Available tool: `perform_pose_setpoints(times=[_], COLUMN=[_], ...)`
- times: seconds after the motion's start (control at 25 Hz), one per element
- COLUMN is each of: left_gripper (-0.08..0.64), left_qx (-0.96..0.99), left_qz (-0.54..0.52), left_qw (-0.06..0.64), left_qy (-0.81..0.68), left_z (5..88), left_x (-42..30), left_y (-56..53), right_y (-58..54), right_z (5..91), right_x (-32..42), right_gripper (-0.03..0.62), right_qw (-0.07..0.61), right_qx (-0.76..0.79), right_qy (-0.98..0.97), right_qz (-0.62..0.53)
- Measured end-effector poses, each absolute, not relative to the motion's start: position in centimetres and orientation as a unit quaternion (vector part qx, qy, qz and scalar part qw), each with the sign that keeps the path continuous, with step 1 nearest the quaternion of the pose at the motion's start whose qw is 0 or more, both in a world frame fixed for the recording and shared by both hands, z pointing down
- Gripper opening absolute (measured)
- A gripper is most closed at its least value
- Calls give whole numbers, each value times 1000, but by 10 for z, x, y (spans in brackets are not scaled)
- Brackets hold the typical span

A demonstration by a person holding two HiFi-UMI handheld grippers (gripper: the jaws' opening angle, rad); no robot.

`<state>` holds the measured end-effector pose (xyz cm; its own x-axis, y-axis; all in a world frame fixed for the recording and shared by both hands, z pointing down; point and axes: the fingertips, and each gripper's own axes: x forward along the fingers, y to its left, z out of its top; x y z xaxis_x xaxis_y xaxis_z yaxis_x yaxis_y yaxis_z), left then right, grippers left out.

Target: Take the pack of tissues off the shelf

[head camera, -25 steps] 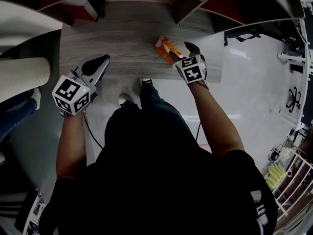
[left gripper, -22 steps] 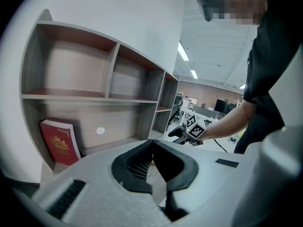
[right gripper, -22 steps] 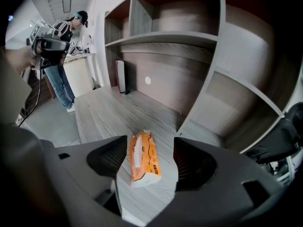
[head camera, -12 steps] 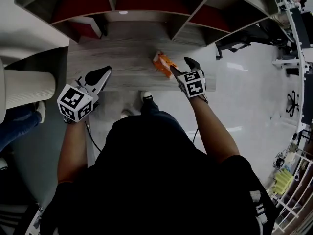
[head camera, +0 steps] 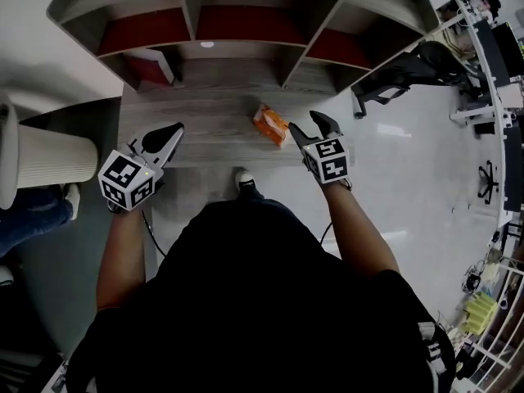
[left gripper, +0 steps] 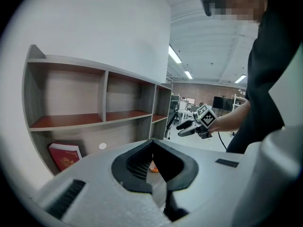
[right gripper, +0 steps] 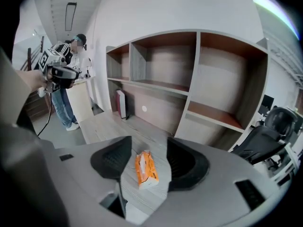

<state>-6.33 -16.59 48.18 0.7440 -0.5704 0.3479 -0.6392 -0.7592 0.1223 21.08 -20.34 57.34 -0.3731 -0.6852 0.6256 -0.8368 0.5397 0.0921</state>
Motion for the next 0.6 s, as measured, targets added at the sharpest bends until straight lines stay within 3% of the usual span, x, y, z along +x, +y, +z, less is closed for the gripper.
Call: perform_pose_setpoints(times=[0.08,0.32,0.6], left_gripper=[18,18,18], left_qx=[926,925,920], left_qz=[146,140,133], left_qw=[114,99,114], left_qy=[-328,-339,-351], left_z=[475,456,460], left_x=[-63,-80,-101], left_y=[-164,-160,-158], right_y=[-200,-190,-187], right_z=[562,532,490], right_x=[213,215,209], right_gripper=[175,60,12], right_qw=[307,293,218], right_qx=[470,488,507], right_qy=[-820,-819,-833], right_qz=[108,73,37])
